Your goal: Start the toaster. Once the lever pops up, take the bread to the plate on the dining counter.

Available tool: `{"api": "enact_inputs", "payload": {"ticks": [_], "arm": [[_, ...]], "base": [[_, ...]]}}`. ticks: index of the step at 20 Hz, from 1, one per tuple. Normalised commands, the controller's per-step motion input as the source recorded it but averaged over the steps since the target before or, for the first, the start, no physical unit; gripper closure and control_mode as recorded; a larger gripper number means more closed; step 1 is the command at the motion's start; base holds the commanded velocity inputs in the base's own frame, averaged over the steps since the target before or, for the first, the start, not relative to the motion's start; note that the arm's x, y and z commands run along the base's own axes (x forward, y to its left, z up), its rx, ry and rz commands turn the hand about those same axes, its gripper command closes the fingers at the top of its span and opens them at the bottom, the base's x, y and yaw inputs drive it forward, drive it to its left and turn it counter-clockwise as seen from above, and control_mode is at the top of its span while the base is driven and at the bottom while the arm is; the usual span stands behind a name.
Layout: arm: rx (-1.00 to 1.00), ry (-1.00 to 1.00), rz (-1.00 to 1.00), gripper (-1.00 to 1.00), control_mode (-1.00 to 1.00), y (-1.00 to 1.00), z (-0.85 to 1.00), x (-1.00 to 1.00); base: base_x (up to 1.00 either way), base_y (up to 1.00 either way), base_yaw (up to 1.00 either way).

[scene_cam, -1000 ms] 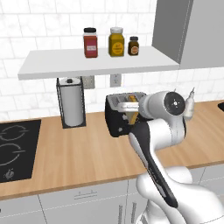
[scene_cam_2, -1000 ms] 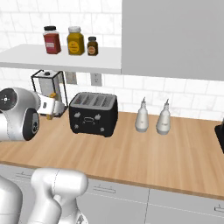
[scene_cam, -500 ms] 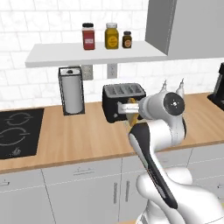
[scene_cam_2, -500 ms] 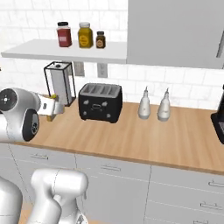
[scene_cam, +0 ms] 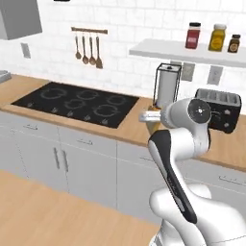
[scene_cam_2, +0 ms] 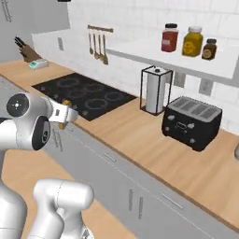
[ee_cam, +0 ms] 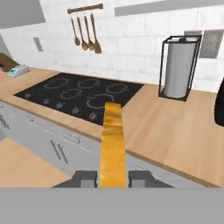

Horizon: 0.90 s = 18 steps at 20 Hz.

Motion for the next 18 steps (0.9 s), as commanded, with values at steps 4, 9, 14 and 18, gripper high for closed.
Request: {"api": "enact_inputs", "payload": {"ticks": [4, 9, 14, 18], "arm": [[0.00, 0.00, 0.00, 1.00, 1.00, 0.00, 0.00, 0.00], [0.00, 0.00, 0.00, 1.00, 1.00, 0.00, 0.00, 0.00], [0.00, 0.00, 0.00, 1.00, 1.00, 0.00, 0.00, 0.00], [0.00, 0.00, 0.00, 1.00, 1.00, 0.00, 0.00, 0.00]], "base": [[-0.19, 0.00, 1.00], [-0.18, 0.00, 1.00], [-0.18, 0.00, 1.00], [-0.17, 0.00, 1.00]]}}
